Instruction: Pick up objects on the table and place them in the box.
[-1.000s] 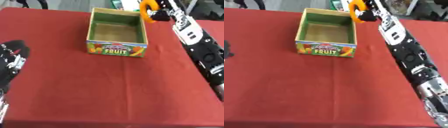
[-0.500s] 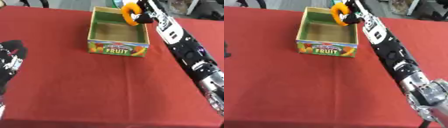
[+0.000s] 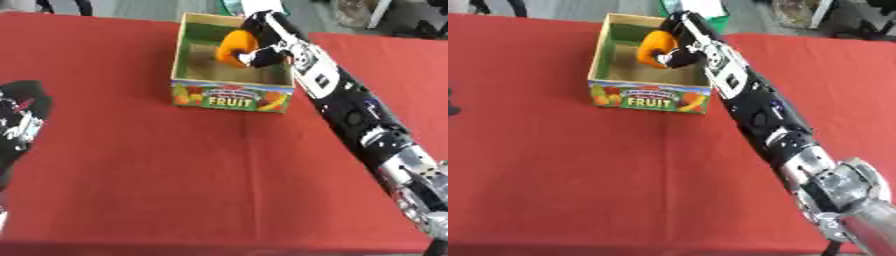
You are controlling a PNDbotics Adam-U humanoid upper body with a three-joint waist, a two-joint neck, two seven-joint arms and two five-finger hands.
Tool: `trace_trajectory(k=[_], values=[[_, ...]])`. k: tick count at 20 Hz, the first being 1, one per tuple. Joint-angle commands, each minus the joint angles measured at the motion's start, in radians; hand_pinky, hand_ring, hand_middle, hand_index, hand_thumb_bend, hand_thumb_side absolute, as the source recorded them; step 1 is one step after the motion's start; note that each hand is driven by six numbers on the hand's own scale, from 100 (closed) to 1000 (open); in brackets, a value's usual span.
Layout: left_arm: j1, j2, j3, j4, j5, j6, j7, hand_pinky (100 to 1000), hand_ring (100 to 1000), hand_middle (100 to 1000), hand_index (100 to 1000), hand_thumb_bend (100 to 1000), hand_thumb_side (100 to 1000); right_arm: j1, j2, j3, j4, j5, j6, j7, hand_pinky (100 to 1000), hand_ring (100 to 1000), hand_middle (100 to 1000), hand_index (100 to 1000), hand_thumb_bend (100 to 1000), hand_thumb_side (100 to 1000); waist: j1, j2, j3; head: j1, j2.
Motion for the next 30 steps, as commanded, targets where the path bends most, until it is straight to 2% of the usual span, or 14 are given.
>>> trace_trajectory(k=[1, 6, 10, 14, 21, 26, 30], values=[[-0.012, 0.006, 0.001, -0.017, 0.005, -0.004, 0.0, 724, 824, 713, 647, 556, 397, -0.018, -0.018, 0.008, -0.043, 0.024, -0.02, 0.052, 676, 720, 670, 754, 450, 126, 0.005, -0.021, -0.004, 0.001, -0.01], [-0.005, 0.008, 0.004, -0.015, 0.005, -0.005, 0.003, 724, 824, 713, 647, 556, 397, -0.008, -0.046, 0.004, -0.117, -0.011, -0.037, 0.124, 703, 755, 738, 801, 485, 175, 0.006, -0.026, -0.019, 0.009, -0.008], [0.001, 0.009, 0.009, -0.013, 0.004, -0.006, 0.008, 724, 824, 713, 646, 556, 397, 0.013, -0.092, -0.003, -0.207, -0.071, -0.043, 0.126, 700, 753, 734, 808, 476, 179, 0.008, -0.03, -0.037, 0.022, -0.006], [0.007, 0.011, 0.016, -0.012, 0.003, -0.008, 0.015, 724, 824, 712, 646, 556, 397, 0.067, -0.146, -0.033, -0.306, -0.135, -0.021, 0.08, 678, 736, 705, 808, 444, 160, 0.01, -0.031, -0.059, 0.036, -0.007], [0.011, 0.014, 0.029, -0.011, 0.001, -0.012, 0.029, 723, 823, 712, 646, 555, 396, 0.219, -0.221, -0.167, -0.431, -0.245, 0.076, -0.028, 642, 692, 651, 794, 414, 142, 0.014, -0.028, -0.094, 0.059, -0.014], [0.014, 0.016, 0.036, -0.01, 0.0, -0.013, 0.037, 723, 823, 711, 646, 556, 396, 0.347, -0.234, -0.218, -0.491, -0.327, 0.126, -0.109, 632, 677, 634, 784, 406, 139, 0.015, -0.025, -0.104, 0.071, -0.019], [0.015, 0.017, 0.038, -0.01, 0.0, -0.014, 0.04, 723, 823, 711, 646, 556, 396, 0.444, -0.225, -0.23, -0.522, -0.396, 0.135, -0.179, 629, 671, 628, 780, 400, 125, 0.017, -0.025, -0.106, 0.074, -0.019]])
